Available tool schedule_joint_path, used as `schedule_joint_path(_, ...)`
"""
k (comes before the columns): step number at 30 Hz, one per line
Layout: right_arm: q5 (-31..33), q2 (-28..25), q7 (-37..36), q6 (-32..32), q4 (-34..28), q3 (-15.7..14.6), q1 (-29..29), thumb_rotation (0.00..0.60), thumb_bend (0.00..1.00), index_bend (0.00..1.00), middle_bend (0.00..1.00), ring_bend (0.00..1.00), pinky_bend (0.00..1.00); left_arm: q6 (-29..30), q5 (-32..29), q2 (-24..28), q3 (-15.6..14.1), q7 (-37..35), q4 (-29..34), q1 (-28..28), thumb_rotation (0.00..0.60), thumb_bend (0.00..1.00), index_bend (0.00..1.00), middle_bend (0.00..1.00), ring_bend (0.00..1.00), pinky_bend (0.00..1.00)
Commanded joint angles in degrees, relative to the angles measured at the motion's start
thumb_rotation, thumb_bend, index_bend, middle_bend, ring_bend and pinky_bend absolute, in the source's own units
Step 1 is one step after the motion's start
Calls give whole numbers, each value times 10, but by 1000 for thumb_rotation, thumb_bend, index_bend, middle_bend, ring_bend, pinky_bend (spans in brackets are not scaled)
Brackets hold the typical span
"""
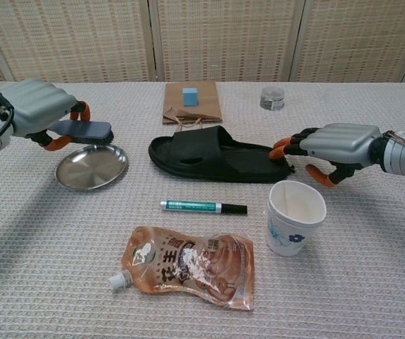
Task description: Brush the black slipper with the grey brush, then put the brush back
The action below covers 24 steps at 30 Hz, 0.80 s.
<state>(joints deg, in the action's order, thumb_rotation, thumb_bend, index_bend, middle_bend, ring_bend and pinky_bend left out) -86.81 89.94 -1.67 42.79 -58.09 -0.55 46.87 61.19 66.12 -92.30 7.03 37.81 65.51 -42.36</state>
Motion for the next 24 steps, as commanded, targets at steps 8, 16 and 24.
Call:
schedule_joint_path(8,3,-52,4,16,-70,15,5,600,733,8,7,0,0,-5,-2,-2,-14,-33,-23,31,600,455,472,540,754,1000)
schedule_joint_path(16,10,-84,10,40,-109,27,-2,600,485,0,7,0,0,-14,-5,-10,-13,-52,-34,39,600,455,469,535,754,1000)
schedule_joint_path(24,22,-105,18,52,-137,35,-10,600,485,0,7,0,0,-34,-14,-27,-11,-41,-46,39,600,454,367,449,753,1000)
